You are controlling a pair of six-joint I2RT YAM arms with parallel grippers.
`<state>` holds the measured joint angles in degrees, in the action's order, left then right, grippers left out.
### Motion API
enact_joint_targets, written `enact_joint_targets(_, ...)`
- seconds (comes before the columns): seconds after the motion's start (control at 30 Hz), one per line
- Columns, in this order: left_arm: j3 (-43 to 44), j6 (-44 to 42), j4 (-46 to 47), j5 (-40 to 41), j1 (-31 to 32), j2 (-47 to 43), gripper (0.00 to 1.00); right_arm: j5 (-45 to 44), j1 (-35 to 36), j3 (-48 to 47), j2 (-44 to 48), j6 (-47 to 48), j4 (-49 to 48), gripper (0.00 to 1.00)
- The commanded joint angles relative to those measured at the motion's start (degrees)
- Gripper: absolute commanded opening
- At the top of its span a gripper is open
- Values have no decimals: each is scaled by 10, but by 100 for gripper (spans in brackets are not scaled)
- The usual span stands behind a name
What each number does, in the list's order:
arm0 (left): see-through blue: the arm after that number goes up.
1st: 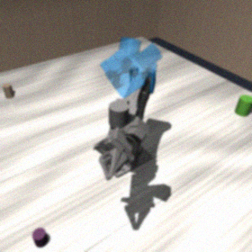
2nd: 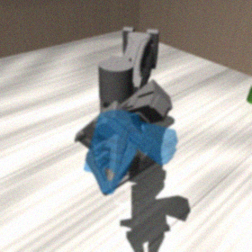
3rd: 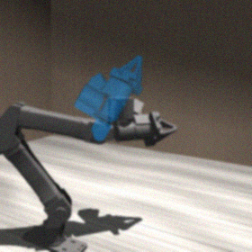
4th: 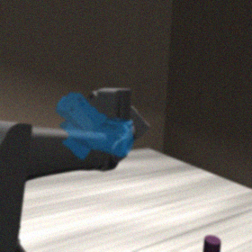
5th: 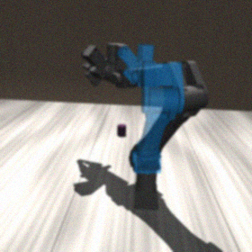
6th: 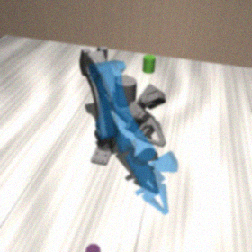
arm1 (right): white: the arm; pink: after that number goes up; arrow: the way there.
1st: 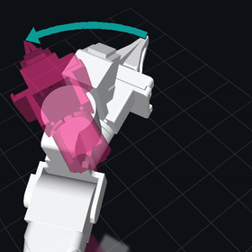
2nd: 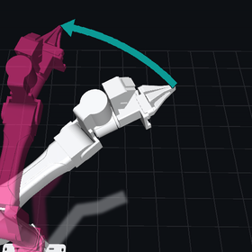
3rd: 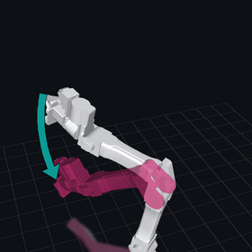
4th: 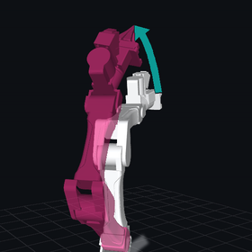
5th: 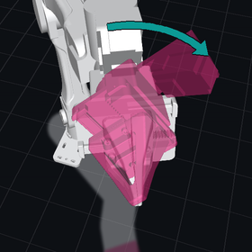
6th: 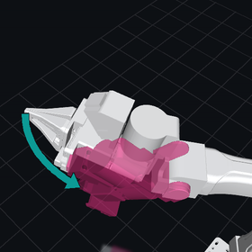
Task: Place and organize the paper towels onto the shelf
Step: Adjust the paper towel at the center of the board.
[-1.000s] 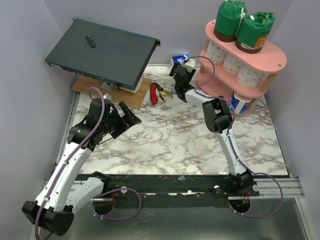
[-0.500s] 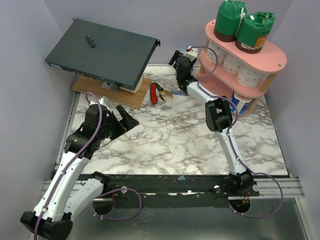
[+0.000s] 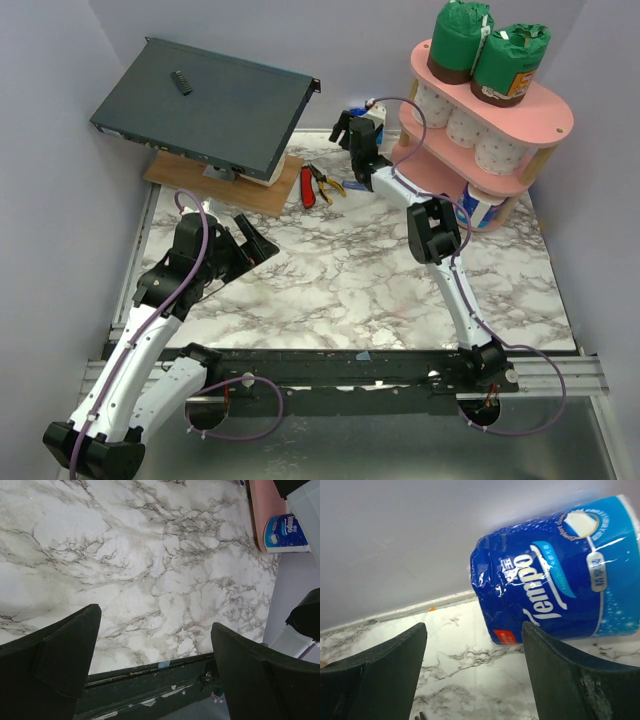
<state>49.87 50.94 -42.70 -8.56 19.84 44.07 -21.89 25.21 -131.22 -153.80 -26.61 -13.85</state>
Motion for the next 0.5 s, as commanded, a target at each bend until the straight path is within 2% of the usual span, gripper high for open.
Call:
enact_joint_targets(0.0, -12, 8, 23, -5, -4, -9, 97, 51, 12, -21, -16, -17, 16, 80)
enact_joint_targets(0.1, -12, 8, 25, -7, -4, -8, 97, 47, 15, 9, 11, -19, 4, 80)
enact_joint_targets(0.3, -15, 10, 26, -8, -5, -16, 96, -21, 15, 170, 135, 12, -97, 80)
enact_joint_targets(0.47, -30, 14, 31, -11, -5, -28, 97, -99, -2, 169, 146, 41, -71, 81)
